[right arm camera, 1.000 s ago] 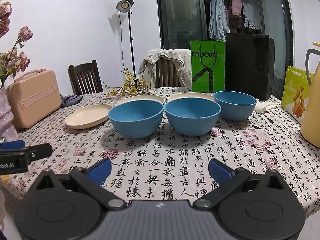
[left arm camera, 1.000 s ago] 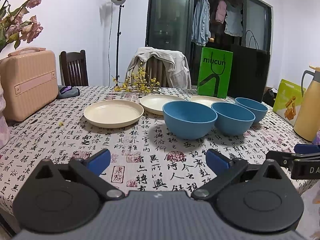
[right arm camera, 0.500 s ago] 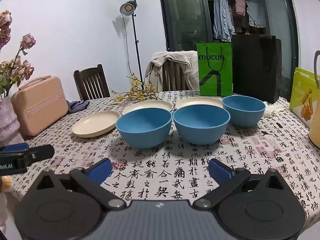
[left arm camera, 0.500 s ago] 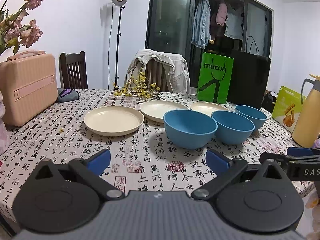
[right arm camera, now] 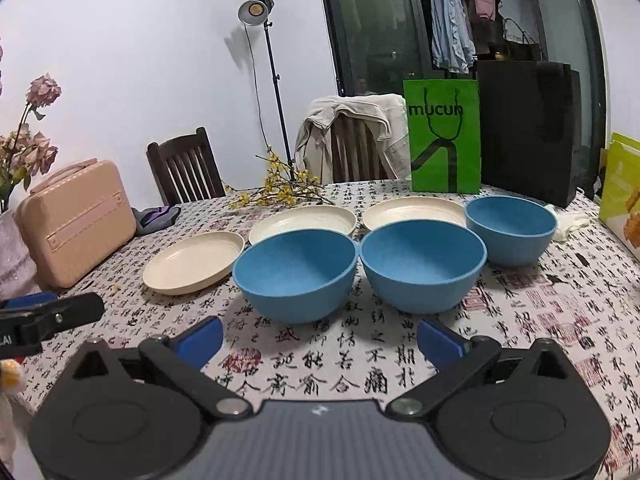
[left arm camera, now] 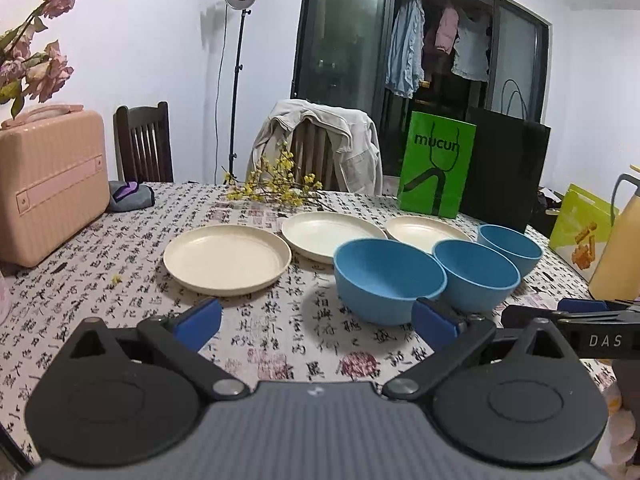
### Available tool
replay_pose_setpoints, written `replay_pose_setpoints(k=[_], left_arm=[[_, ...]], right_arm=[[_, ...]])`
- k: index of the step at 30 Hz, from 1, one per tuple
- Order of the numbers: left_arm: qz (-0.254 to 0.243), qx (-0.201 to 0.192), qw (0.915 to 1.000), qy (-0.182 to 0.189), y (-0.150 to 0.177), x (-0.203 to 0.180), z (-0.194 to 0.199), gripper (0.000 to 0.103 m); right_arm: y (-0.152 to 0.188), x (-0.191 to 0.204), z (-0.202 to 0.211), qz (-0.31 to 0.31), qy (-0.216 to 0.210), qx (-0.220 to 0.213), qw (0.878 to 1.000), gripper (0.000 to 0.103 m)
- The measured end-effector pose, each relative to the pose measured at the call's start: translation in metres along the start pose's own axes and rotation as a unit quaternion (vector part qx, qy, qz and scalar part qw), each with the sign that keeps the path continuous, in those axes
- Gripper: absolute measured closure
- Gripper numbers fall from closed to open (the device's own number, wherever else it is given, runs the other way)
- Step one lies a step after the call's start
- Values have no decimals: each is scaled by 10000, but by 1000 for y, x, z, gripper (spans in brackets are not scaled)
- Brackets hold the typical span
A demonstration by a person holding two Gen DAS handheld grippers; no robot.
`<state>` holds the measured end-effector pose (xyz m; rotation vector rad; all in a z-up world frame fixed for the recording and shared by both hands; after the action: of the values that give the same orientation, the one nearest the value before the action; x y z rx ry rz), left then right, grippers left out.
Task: Organize plates and bowls
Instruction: 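Move both grippers forward to the rim of the nearest cream plate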
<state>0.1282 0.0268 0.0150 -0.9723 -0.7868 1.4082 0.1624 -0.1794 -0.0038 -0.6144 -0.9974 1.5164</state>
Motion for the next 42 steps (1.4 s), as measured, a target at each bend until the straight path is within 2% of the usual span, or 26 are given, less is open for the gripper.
replay_pose_setpoints(k=[24,42], left_arm=[[302,13,9993,-220,-37,35,-45,0],[556,-51,9971,-509,-67,83,-68,0]], right_arm=[[-45,22,-54,256,-156,6,9995,0],[-71,59,-97,407,-344,47,9986,0]])
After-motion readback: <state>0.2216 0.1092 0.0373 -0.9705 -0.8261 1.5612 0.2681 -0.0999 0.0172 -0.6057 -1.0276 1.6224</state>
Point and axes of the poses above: each gripper's, at about its wrist camera, not at the fingertips, and z roughly against the way its jaws point, x to its left, y to its underside, the point moved 9 cm from there along -z, roughly the way its jaws point, and after that the axes turned 2 degrees about y, right-handed, at the moved point
